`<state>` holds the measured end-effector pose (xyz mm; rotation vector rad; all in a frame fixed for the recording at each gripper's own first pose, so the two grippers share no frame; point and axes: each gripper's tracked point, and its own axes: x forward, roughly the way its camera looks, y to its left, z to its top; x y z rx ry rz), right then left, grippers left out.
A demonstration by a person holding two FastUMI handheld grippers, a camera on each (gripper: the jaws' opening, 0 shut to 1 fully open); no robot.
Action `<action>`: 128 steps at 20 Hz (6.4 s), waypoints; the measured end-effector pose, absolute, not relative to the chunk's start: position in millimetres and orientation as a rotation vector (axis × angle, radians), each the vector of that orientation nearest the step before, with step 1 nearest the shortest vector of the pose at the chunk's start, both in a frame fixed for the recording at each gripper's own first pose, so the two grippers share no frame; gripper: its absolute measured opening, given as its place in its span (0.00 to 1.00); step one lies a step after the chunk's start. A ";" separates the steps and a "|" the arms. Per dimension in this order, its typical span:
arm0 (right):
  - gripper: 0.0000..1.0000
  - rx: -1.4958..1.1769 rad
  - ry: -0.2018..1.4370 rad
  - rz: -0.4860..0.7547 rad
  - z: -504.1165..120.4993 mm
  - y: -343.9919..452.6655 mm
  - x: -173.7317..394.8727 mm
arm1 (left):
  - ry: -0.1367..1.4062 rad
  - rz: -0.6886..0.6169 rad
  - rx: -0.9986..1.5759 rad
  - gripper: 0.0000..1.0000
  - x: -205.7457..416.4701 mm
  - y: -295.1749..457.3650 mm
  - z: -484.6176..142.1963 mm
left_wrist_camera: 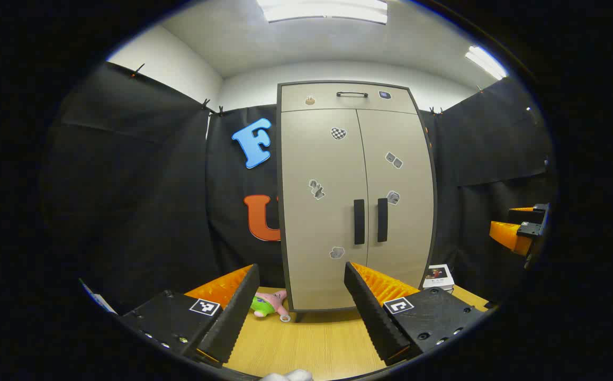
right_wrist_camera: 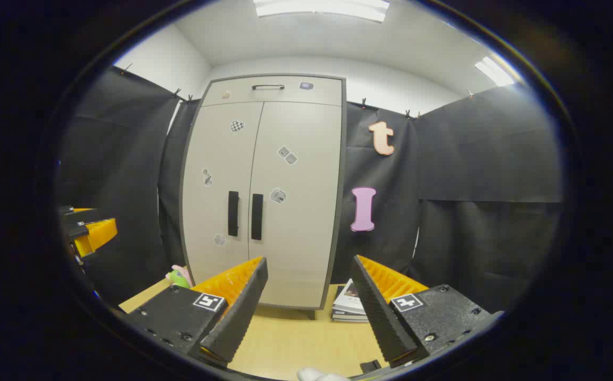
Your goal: Open the right door of the double-door shoe cabinet with the right hand, and open the left door with the left hand.
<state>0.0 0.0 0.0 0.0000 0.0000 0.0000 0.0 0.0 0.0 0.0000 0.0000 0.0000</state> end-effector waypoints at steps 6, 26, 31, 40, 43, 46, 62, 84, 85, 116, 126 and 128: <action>0.99 -0.007 0.001 0.004 0.0 13.7 -0.5 | 0.002 0.002 -0.005 0.96 -4.7 13.3 -2.3; 0.99 0.015 0.044 0.093 -10.7 73.5 115.0 | 0.051 0.067 -0.017 0.96 -23.3 32.9 -14.5; 0.99 0.040 0.057 0.122 -6.5 98.9 191.7 | 0.066 0.121 -0.007 0.96 -22.4 34.1 -15.6; 0.98 0.038 0.055 0.141 6.6 130.6 299.6 | 0.077 0.249 -0.013 0.96 -12.6 46.5 -13.8; 0.89 0.059 0.076 0.143 6.1 135.4 317.2 | 0.075 0.276 0.000 0.96 -9.1 48.6 -11.5; 0.82 0.077 0.099 0.149 1.8 141.1 322.5 | 0.080 0.280 -0.001 0.96 -5.4 46.0 -11.6; 0.25 0.047 0.093 0.193 -0.2 140.9 308.6 | 0.056 0.211 -0.003 0.96 4.1 41.6 -8.9; 0.16 0.031 0.121 0.181 -17.3 60.9 180.1 | 0.030 0.034 -0.015 0.96 15.7 59.7 -8.1; 0.16 0.030 0.124 0.177 -17.8 56.6 177.2 | 0.028 0.027 -0.016 0.96 18.0 63.3 -8.2; 0.04 0.126 0.120 -0.028 -30.6 -117.9 140.4 | 0.035 -0.176 -0.031 0.96 54.7 46.3 -24.1; 0.01 0.103 0.124 -0.030 -26.0 -119.4 136.9 | 0.032 -0.196 -0.036 0.96 61.7 39.5 -20.1; 0.04 0.099 0.109 -0.031 -18.4 -118.7 132.0 | 0.030 -0.190 -0.032 0.96 64.7 42.6 -22.2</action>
